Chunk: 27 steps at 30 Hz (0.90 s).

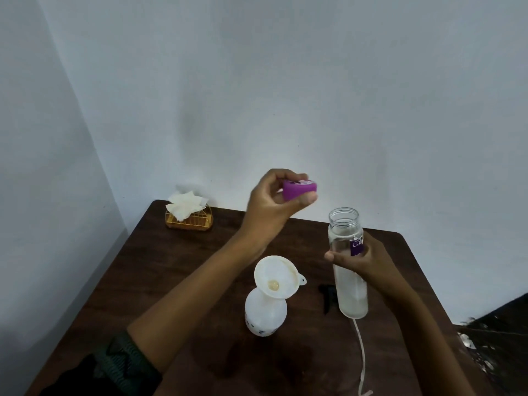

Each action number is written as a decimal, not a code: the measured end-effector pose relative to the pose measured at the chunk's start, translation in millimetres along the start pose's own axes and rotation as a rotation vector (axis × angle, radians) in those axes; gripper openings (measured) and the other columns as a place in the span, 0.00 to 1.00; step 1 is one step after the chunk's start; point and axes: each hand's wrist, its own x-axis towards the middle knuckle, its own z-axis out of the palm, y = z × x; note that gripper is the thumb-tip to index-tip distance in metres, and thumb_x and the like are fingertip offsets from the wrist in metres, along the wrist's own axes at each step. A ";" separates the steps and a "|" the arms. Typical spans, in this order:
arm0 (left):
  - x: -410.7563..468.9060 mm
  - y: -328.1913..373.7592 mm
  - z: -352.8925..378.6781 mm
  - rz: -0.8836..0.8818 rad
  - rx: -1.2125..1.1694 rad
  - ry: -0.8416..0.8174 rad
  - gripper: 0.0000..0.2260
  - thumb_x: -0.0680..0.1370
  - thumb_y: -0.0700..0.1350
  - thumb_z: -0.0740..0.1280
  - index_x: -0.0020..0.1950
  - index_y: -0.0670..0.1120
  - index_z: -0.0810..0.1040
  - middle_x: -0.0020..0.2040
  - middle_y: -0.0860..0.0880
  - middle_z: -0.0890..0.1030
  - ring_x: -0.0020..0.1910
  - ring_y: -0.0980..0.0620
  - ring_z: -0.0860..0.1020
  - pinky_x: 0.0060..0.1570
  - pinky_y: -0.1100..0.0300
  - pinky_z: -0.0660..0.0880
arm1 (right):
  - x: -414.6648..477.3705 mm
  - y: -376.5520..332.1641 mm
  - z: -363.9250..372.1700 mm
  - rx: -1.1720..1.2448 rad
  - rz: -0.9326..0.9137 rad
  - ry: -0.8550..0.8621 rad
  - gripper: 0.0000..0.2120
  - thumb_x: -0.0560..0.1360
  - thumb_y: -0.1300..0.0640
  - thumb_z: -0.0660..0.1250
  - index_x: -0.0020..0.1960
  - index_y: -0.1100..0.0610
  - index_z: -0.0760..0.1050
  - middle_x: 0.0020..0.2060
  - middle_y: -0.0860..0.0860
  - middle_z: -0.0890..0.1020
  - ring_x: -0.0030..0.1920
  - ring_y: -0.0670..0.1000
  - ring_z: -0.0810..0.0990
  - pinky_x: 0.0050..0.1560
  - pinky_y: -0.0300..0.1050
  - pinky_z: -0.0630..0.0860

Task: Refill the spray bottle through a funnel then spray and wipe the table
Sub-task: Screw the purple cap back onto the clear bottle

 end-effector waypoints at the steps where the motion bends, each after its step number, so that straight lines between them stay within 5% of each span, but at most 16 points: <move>1: 0.3 -2.5 9.4 -0.014 -0.034 -0.001 0.13 0.70 0.33 0.72 0.46 0.47 0.72 0.51 0.48 0.81 0.46 0.58 0.82 0.47 0.66 0.77 | 0.1 -0.8 0.8 -0.017 -0.008 0.008 0.26 0.59 0.49 0.79 0.53 0.51 0.75 0.47 0.45 0.82 0.45 0.41 0.81 0.39 0.28 0.75; 4: -3.1 -15.9 30.2 -0.041 -0.028 -0.035 0.14 0.70 0.36 0.74 0.44 0.47 0.70 0.53 0.41 0.80 0.49 0.51 0.81 0.49 0.59 0.79 | -0.2 -3.9 3.0 -0.054 -0.034 0.044 0.22 0.62 0.56 0.78 0.51 0.46 0.74 0.46 0.42 0.81 0.44 0.35 0.80 0.38 0.26 0.74; 6: -7.4 -26.5 36.9 -0.041 0.067 -0.050 0.14 0.69 0.39 0.75 0.43 0.49 0.70 0.55 0.40 0.79 0.53 0.46 0.80 0.50 0.54 0.79 | -0.9 -7.1 4.1 -0.067 -0.040 0.049 0.22 0.61 0.53 0.79 0.50 0.43 0.73 0.44 0.42 0.82 0.44 0.36 0.80 0.38 0.27 0.74; 10: -12.9 -39.1 35.2 -0.068 0.126 -0.101 0.13 0.70 0.41 0.74 0.44 0.48 0.70 0.55 0.44 0.79 0.55 0.47 0.79 0.47 0.58 0.81 | -2.1 -8.4 5.9 -0.085 -0.042 0.069 0.26 0.54 0.40 0.74 0.50 0.43 0.73 0.41 0.42 0.82 0.43 0.39 0.80 0.38 0.28 0.75; 15: -13.3 -43.3 24.9 -0.004 0.253 -0.151 0.15 0.69 0.45 0.75 0.51 0.52 0.74 0.55 0.54 0.78 0.57 0.51 0.77 0.52 0.58 0.79 | -1.8 -2.7 6.2 -0.140 -0.054 0.073 0.25 0.61 0.51 0.79 0.55 0.47 0.74 0.46 0.46 0.82 0.45 0.47 0.81 0.42 0.37 0.77; 21: -13.9 -39.0 15.4 0.059 0.365 -0.177 0.16 0.69 0.45 0.75 0.56 0.51 0.79 0.56 0.58 0.74 0.58 0.58 0.74 0.50 0.74 0.71 | -2.7 -6.3 7.0 -0.144 -0.054 0.078 0.33 0.53 0.38 0.71 0.55 0.48 0.72 0.43 0.42 0.80 0.43 0.36 0.79 0.37 0.26 0.74; 27: -15.7 -42.7 13.9 0.063 0.318 -0.161 0.16 0.73 0.41 0.72 0.60 0.50 0.79 0.58 0.54 0.77 0.58 0.59 0.76 0.54 0.67 0.75 | 0.2 -6.6 7.3 -0.154 -0.061 0.112 0.27 0.55 0.40 0.74 0.51 0.46 0.72 0.42 0.43 0.80 0.41 0.36 0.79 0.37 0.26 0.74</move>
